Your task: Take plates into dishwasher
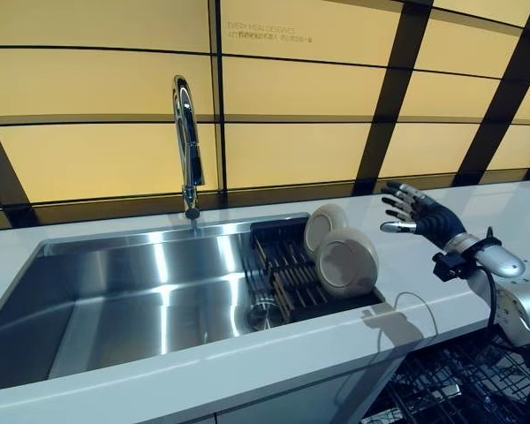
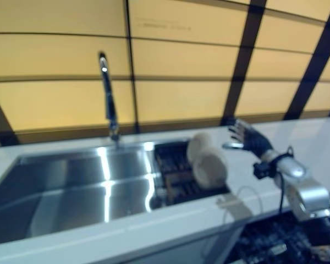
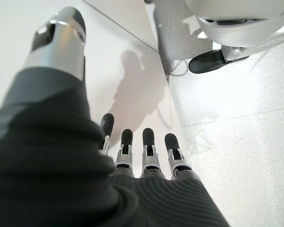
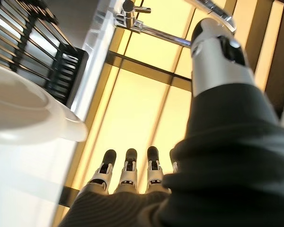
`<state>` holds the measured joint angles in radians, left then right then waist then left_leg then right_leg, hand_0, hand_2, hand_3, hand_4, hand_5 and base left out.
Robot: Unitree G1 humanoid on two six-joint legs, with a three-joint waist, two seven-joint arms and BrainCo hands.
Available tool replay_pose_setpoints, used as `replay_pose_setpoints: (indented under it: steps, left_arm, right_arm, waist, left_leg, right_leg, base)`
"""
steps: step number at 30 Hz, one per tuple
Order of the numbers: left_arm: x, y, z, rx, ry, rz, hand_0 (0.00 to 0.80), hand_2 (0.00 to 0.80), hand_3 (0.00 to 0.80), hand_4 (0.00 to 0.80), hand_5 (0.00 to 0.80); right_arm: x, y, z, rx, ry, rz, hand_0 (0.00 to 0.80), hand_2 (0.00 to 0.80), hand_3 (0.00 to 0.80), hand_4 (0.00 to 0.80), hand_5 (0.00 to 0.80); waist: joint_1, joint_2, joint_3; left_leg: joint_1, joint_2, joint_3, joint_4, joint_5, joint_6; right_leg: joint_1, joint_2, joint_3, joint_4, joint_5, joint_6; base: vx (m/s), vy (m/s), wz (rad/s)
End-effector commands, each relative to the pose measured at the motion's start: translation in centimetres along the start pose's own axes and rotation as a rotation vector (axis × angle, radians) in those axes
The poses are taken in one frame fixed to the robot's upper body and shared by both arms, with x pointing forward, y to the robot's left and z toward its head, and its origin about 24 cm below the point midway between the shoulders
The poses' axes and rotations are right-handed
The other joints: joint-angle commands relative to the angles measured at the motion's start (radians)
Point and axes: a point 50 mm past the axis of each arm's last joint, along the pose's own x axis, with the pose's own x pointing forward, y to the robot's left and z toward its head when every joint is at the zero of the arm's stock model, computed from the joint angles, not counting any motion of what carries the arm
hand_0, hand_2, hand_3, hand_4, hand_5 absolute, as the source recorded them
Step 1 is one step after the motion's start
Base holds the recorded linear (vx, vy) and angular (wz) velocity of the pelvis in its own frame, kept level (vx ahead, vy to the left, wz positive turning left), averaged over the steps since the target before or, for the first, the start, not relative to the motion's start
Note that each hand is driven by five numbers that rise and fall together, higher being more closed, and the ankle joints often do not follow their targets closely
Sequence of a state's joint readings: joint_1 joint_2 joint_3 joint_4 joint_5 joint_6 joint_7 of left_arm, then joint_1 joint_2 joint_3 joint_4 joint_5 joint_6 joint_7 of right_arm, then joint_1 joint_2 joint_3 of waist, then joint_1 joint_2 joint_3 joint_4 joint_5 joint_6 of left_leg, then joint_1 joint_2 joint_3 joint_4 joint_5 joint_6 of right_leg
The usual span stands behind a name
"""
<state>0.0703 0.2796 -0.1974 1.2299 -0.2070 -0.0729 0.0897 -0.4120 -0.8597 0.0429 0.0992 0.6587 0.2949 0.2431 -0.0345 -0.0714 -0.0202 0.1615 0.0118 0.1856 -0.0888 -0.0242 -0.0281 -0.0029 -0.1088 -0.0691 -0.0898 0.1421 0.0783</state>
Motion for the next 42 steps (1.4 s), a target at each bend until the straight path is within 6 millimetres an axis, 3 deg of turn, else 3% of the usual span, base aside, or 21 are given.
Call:
replay_pose_setpoints:
  steps: [1,8,20,31,42]
  left_arm:
    - [0.6,1.2,3.3,0.088,-0.076,0.034,0.0,0.0,0.0,0.0,0.0]
    - [0.6,1.1,3.1,0.096,-0.068,0.032,0.0,0.0,0.0,0.0,0.0]
    - [0.5,1.1,3.0,0.1,-0.083,0.022,0.0,0.0,0.0,0.0,0.0]
    - [0.5,1.0,2.8,0.093,-0.08,0.022,0.0,0.0,0.0,0.0,0.0]
    - [0.4,1.1,2.4,0.078,-0.081,0.024,0.0,0.0,0.0,0.0,0.0]
  right_arm:
    - [2.0,0.2,1.8,0.126,-0.057,0.035,0.0,0.0,0.0,0.0,0.0]
    - [2.3,0.4,-0.9,0.327,0.028,0.022,0.0,0.0,0.0,0.0,0.0]
    - [2.0,-1.9,-1.0,0.408,0.027,-0.099,0.0,0.0,0.0,0.0,0.0]
    - [1.0,-4.6,0.2,0.409,-0.033,-0.194,0.0,0.0,0.0,0.0,0.0]
    - [0.2,-4.4,1.9,0.346,-0.135,-0.132,0.0,0.0,0.0,0.0,0.0]
  waist:
    - [0.036,-0.016,0.008]
    - [0.05,-0.016,0.016]
    - [0.056,-0.008,0.024]
    - [0.049,-0.002,0.024]
    - [0.035,-0.001,0.022]
  left_leg:
    - [-0.07,0.006,-0.133,0.002,0.048,-0.008]
    - [-0.071,0.009,-0.145,0.002,0.052,-0.012]
    - [-0.071,0.012,-0.149,0.002,0.058,-0.017]
    - [-0.068,0.012,-0.147,0.002,0.056,-0.02]
    - [-0.07,0.01,-0.138,0.002,0.058,-0.02]
  right_leg:
    - [0.083,0.007,-0.057,0.016,-0.065,-0.003]
    - [0.093,0.01,-0.071,0.014,-0.071,-0.005]
    - [0.1,0.011,-0.082,0.015,-0.075,-0.005]
    - [0.103,0.009,-0.081,0.014,-0.076,-0.003]
    - [0.098,0.009,-0.074,0.013,-0.074,-0.001]
  base:
    - [0.002,-0.017,0.13]
    - [0.001,-0.009,0.07]
    - [0.003,-0.003,0.06]
    - [0.0,0.0,0.0]
    - [0.0,0.0,0.0]
